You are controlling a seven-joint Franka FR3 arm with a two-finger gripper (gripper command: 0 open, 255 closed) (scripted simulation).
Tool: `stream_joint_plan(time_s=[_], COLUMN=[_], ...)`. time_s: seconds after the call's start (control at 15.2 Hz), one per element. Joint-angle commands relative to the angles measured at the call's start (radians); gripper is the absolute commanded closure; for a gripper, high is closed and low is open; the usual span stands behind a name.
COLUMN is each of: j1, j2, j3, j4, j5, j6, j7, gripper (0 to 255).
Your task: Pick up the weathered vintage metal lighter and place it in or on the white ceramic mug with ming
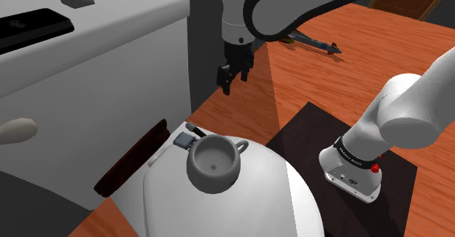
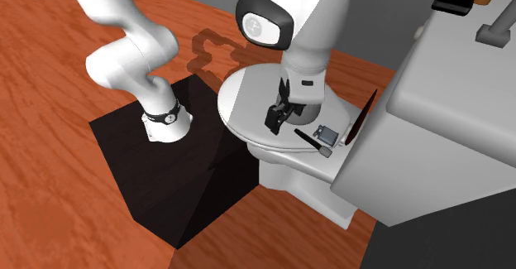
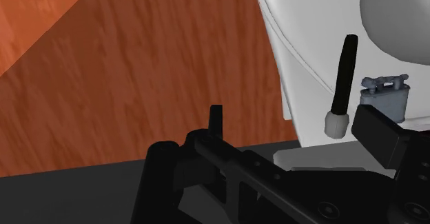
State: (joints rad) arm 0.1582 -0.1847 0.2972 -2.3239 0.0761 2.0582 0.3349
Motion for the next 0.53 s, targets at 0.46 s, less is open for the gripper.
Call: stream_joint_plan(time_s=[0.46], j1=[0.062], j2=[0.321], j3=[0.075], j4=[0.175], j5=[-0.05], j6=[0.108], j7=[0.154], gripper=[0])
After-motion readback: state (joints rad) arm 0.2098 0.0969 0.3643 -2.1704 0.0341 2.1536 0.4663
